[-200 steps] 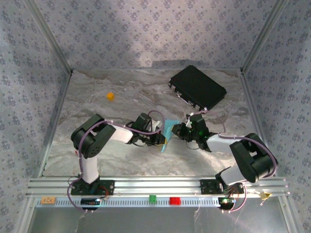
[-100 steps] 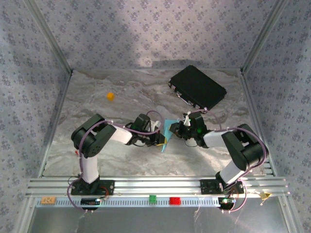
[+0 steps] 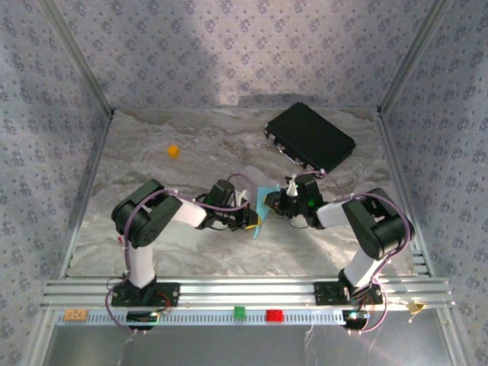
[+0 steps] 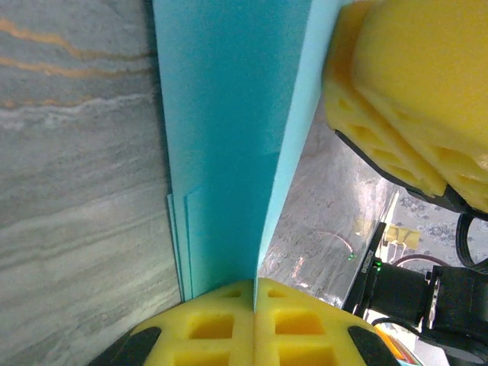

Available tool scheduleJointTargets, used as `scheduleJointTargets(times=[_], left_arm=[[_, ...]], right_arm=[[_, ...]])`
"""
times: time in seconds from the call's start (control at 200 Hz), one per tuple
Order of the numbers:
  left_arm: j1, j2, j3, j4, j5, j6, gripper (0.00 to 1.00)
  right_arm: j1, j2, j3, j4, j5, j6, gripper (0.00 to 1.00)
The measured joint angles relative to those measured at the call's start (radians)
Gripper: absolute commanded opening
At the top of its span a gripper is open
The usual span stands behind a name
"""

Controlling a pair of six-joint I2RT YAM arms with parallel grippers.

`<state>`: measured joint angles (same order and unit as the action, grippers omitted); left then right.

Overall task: Fold a paper plane with a square sheet of paper (pick it up from the middle)
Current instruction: Fold the wing for the fifth time at the center of the table.

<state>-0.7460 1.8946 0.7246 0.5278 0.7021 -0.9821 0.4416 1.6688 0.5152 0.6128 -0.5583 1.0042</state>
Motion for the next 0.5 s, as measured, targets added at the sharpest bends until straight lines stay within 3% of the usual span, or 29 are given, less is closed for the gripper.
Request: scheduleJointTargets(times=[0.5], left_arm=[[0.007, 0.004, 0.003, -0.008, 0.01, -0.008, 0.0]], right_arm=[[-0.003, 0.052, 0.018, 0.013, -0.016, 0.0, 0.13]])
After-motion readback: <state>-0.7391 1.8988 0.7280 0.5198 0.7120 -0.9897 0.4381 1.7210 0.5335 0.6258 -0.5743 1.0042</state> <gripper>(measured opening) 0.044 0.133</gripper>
